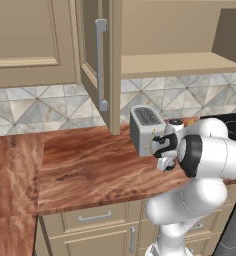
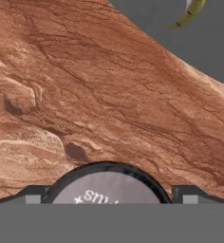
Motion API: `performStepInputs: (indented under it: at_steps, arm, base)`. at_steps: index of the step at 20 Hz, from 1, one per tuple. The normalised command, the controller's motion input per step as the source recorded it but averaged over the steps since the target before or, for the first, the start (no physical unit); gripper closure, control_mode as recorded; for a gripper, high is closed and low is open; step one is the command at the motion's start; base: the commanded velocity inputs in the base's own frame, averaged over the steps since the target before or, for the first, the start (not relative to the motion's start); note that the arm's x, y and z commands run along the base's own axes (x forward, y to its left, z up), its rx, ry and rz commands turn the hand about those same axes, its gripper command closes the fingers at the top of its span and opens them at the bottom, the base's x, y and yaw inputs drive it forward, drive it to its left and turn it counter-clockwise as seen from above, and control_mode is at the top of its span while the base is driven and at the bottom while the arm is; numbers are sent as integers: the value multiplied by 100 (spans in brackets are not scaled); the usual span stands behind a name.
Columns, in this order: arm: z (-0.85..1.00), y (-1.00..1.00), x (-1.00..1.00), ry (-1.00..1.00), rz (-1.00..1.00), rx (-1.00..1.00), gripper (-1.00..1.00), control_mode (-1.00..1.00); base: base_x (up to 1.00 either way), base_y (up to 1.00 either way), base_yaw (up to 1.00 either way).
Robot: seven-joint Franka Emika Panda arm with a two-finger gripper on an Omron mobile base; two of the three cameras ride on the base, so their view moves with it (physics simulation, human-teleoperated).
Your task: Pick the boxed food and yogurt from the counter and place them in the cabinets closest to them.
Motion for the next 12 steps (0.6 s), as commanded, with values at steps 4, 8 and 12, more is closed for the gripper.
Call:
performStepInputs:
  at_steps: [4, 8, 12]
  arm:
    - [-18, 0, 0, 4, 0, 0, -100, -100]
    - [-3, 0, 0, 1, 0, 0, 100, -100]
    - [16, 0, 0, 0, -8, 0, 100, -100]
  base:
    - [0, 0, 0]
    - [0, 0, 0]
    - [0, 0, 0]
